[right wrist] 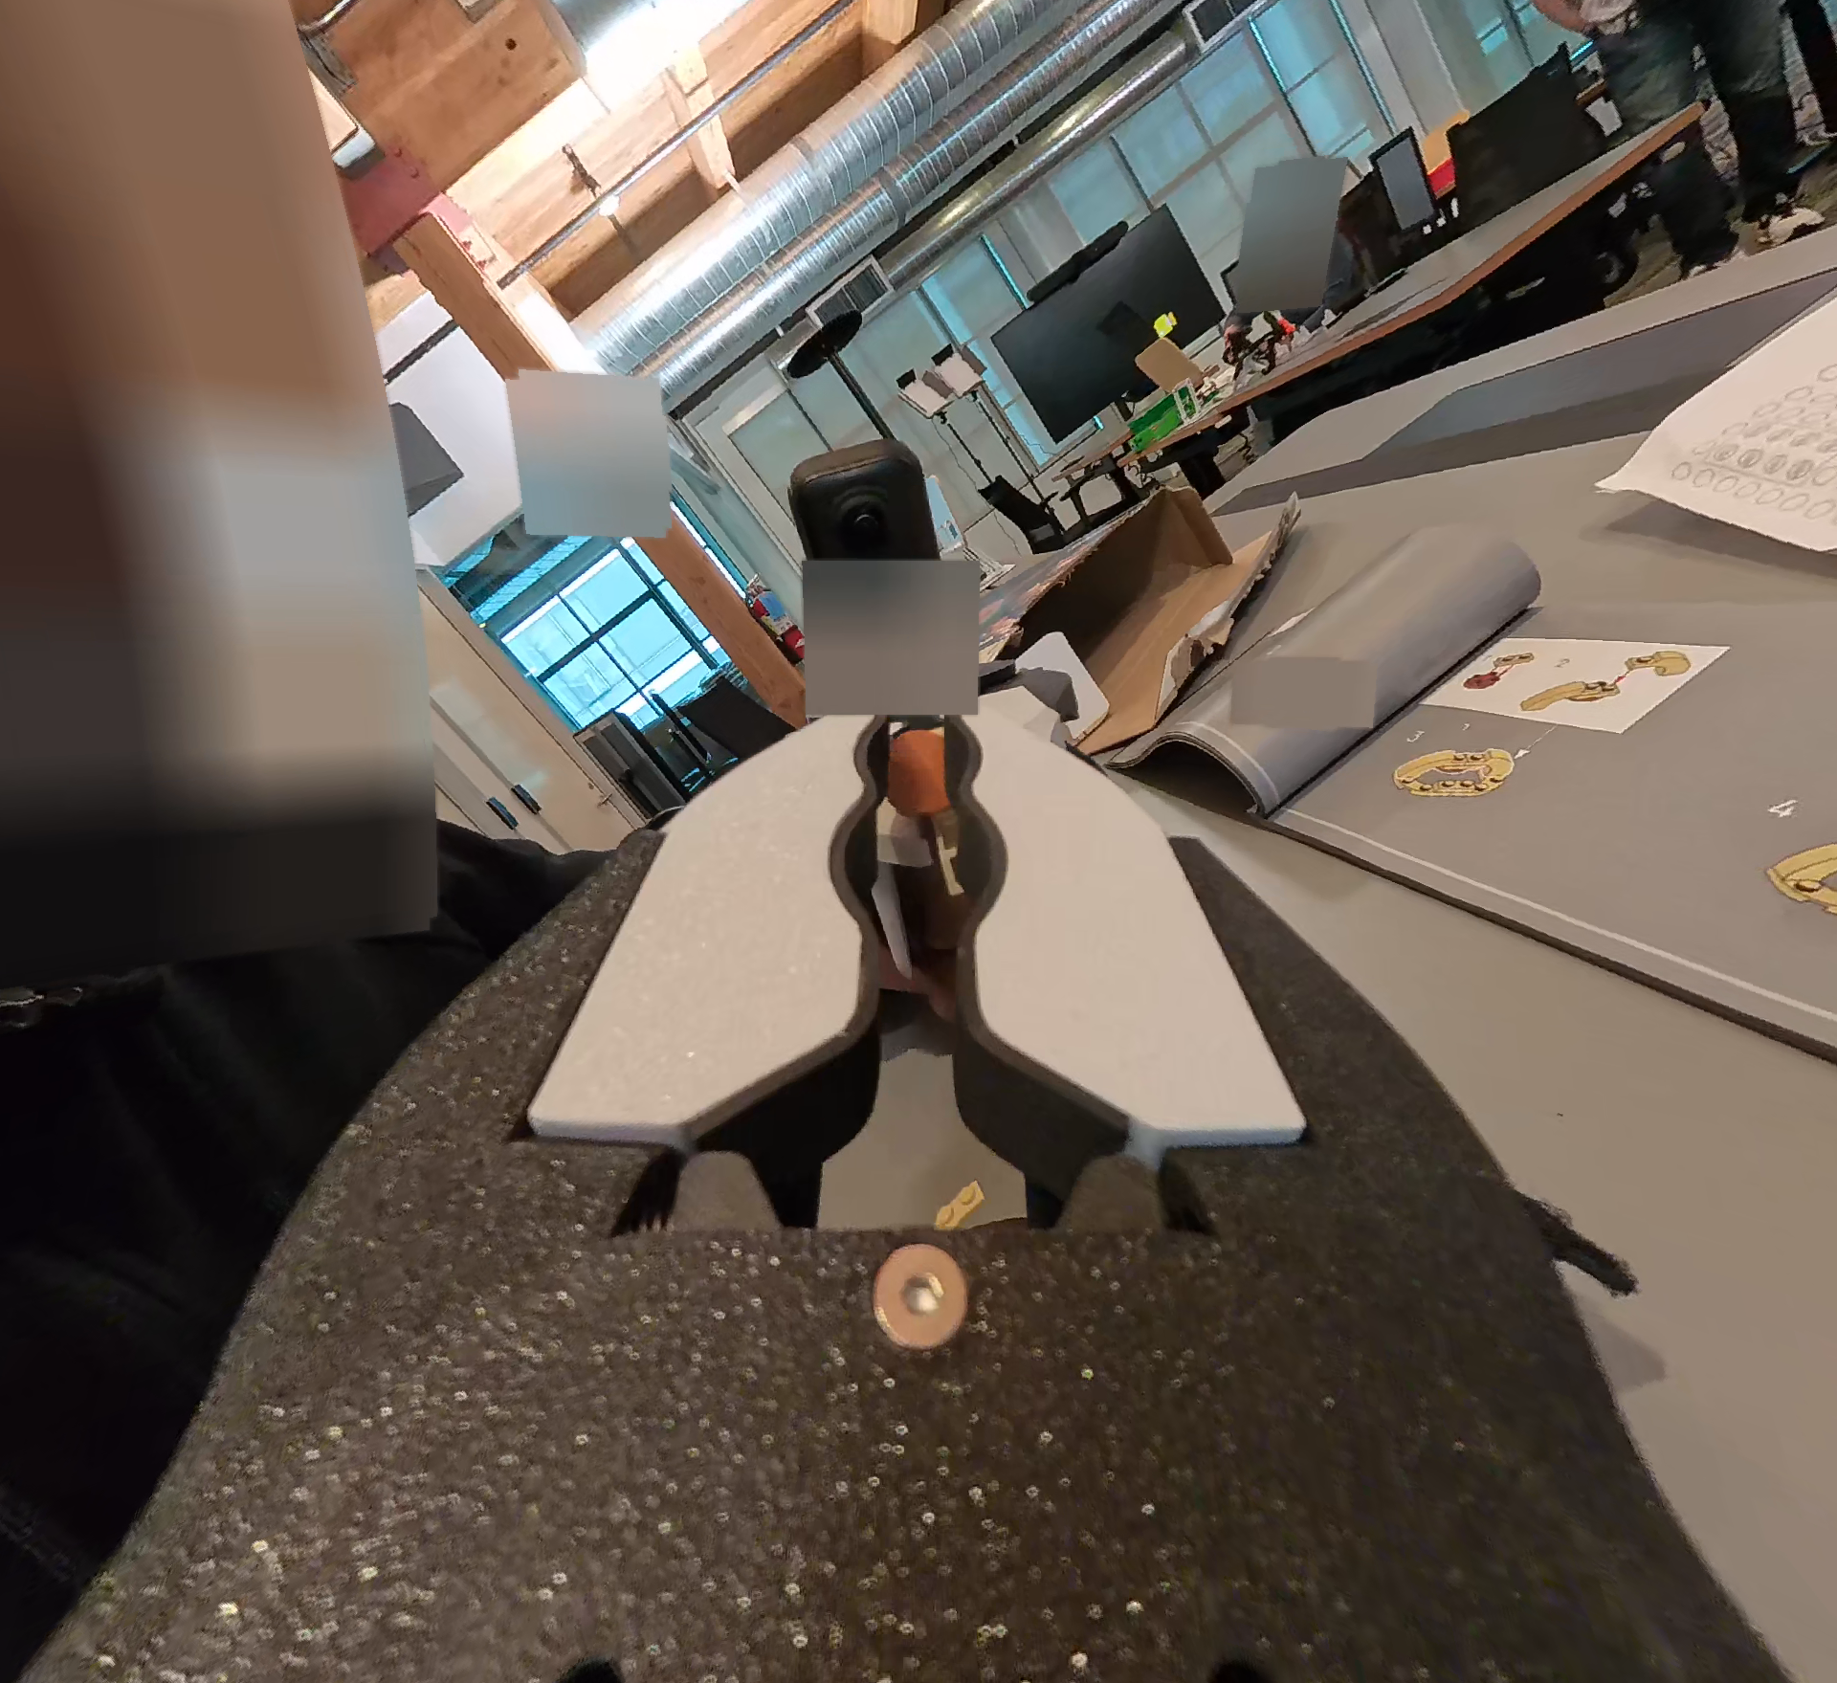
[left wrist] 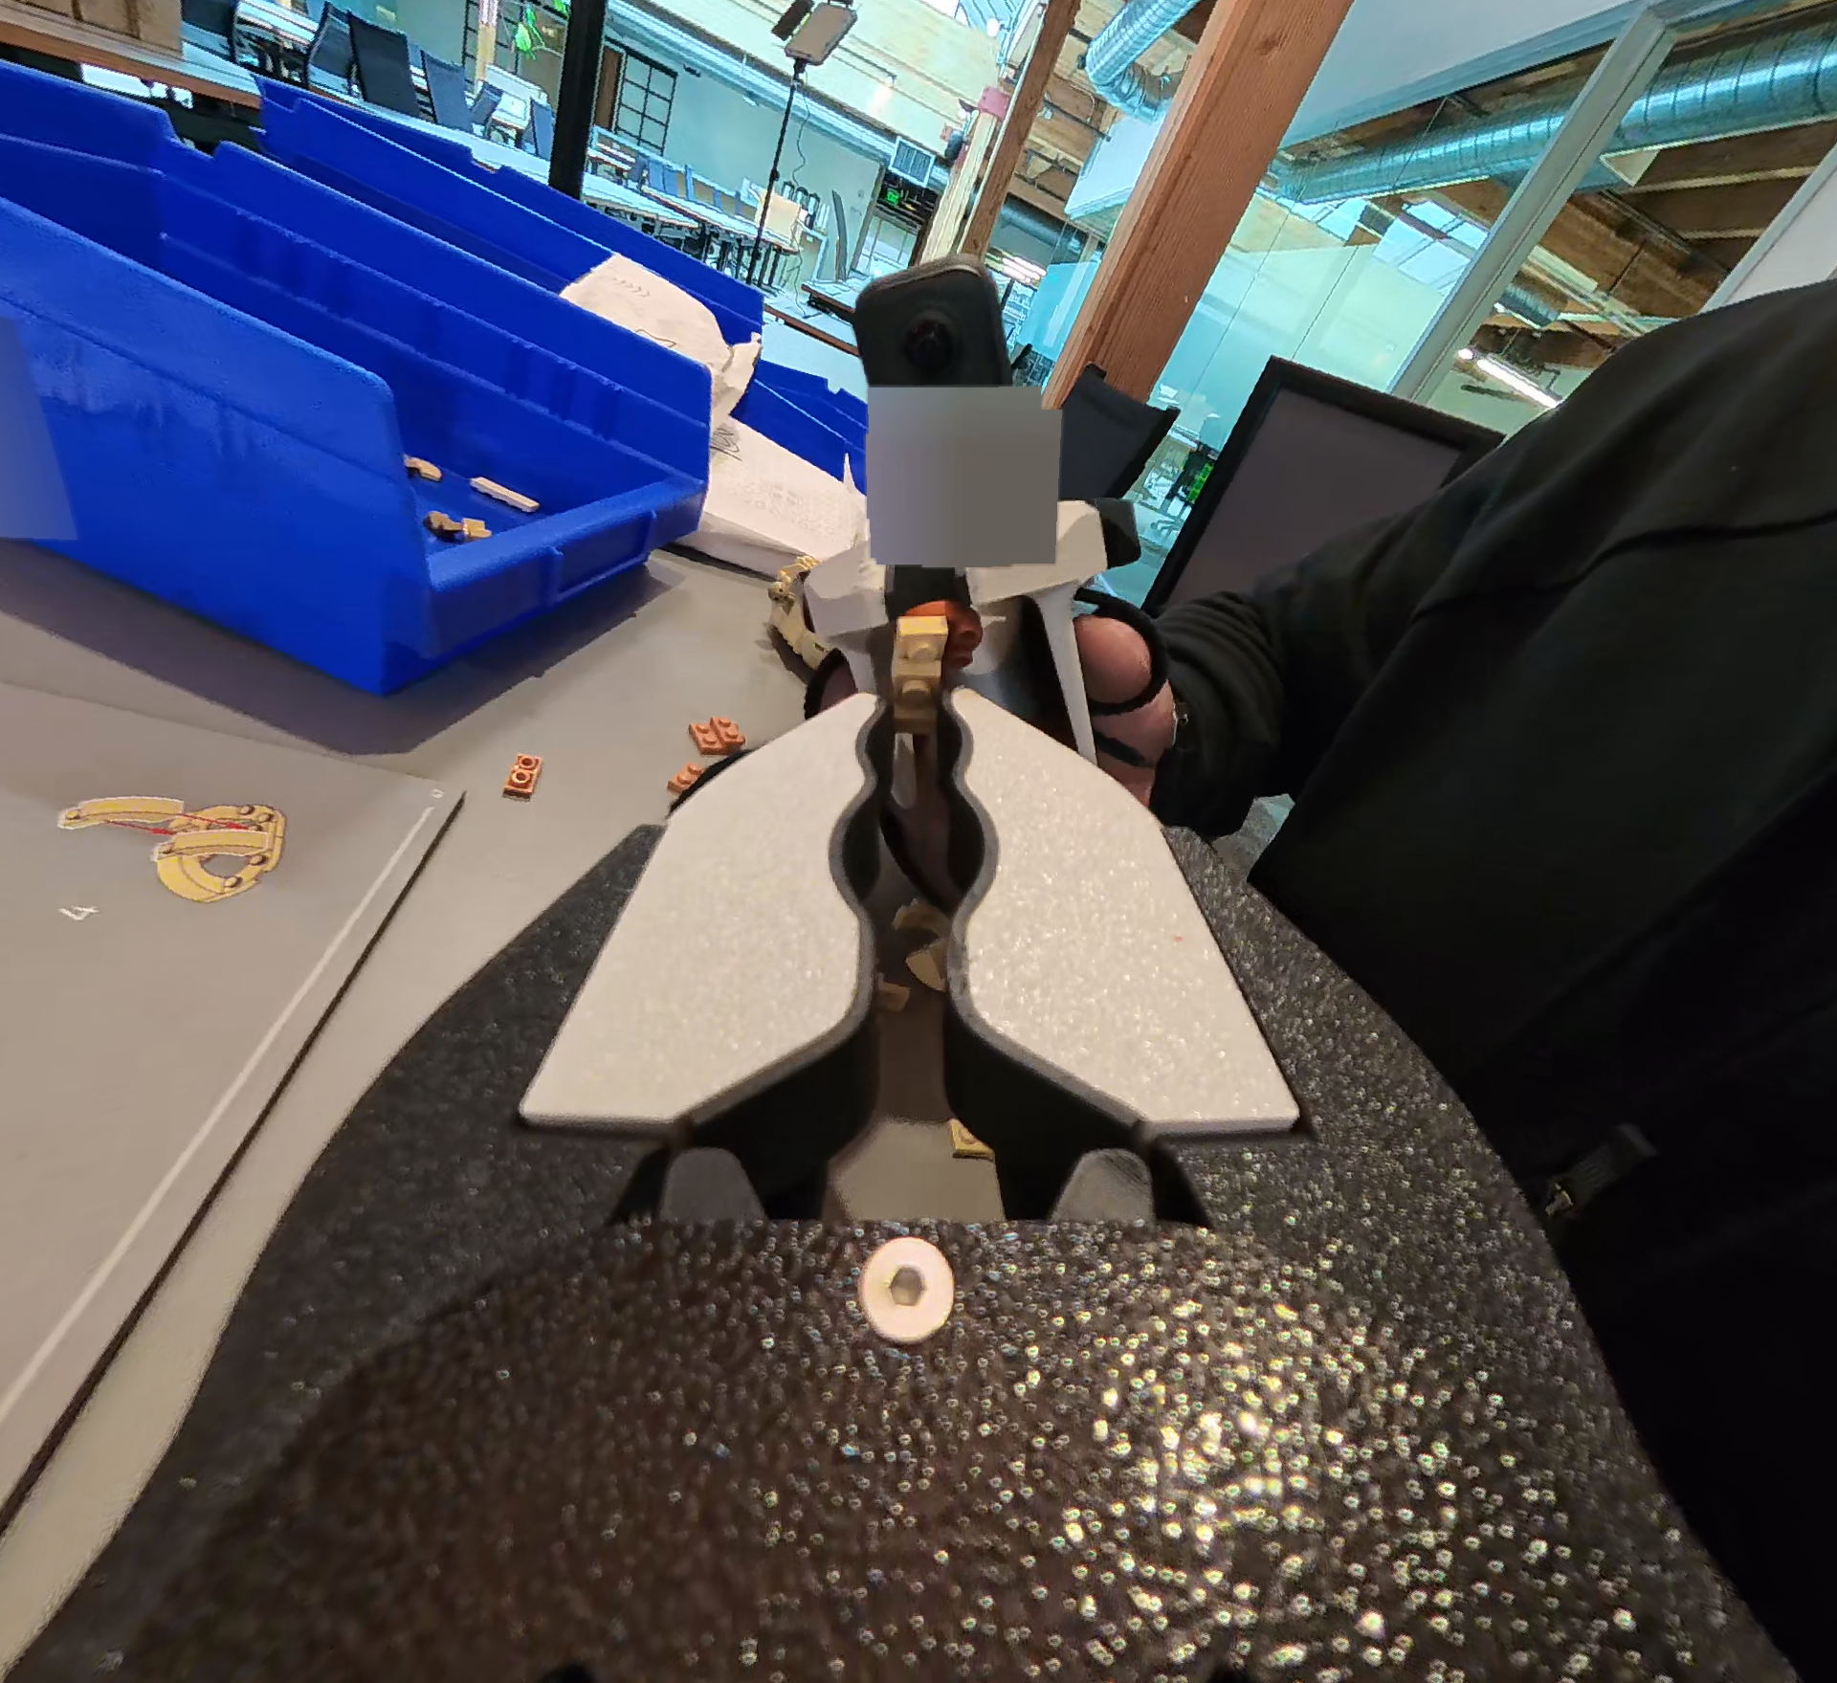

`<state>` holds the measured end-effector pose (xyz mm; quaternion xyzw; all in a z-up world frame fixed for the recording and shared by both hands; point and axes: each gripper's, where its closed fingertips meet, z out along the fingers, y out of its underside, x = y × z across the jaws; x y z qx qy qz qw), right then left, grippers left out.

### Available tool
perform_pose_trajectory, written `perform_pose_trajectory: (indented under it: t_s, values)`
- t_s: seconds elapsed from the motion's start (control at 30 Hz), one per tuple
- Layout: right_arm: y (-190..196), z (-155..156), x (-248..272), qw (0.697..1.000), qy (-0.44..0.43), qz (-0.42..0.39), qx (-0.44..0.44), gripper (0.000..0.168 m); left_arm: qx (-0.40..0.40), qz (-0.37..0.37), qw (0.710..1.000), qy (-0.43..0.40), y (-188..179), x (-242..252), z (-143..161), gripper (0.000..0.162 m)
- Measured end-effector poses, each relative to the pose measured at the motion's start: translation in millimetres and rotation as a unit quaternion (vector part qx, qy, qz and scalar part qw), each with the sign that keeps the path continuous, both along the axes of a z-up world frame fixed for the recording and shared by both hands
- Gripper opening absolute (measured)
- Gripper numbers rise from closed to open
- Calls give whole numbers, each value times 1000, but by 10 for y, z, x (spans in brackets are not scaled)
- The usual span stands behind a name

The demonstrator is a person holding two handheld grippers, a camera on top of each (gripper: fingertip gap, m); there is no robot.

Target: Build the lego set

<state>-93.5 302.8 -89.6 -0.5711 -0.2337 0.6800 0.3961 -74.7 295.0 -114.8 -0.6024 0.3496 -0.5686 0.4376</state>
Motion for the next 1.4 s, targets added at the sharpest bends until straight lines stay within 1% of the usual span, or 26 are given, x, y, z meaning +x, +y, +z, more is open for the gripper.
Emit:
perform_pose_trajectory:
  t_s: [0.2, 0.33, 0.53, 0.97, 1.13, 1.2, 1.3, 1.4]
  values:
    - [14, 11, 15, 1000, 2, -16, 2, 10, -17, 8, 999, -26, 23, -23, 66, 7]
    - [20, -6, 14, 1000, 6, -25, -6, 9, -15, 10, 1000, -16, 21, -10, 42, 7]
    - [22, -3, 17, 999, 9, -31, -10, 1, -22, 8, 1000, -17, -1, 18, 38, 7]
    - [24, 41, 34, 999, 20, -34, -11, 8, -40, -6, 998, -58, -26, 16, 95, 7]
    - [65, 133, 93, 999, 22, -29, 5, 19, -37, -9, 997, -65, -27, -1, 113, 7]
    - [59, 152, 96, 1000, 0, -10, 24, 25, -32, -11, 997, -66, -28, -9, 119, 7]
    - [-23, 100, 66, 993, -79, 40, 76, 28, -23, -17, 998, -61, -39, -15, 118, 7]
    - [-83, 5, 94, 967, -182, 52, 168, 30, -9, -20, 999, -46, -49, -17, 100, 7]
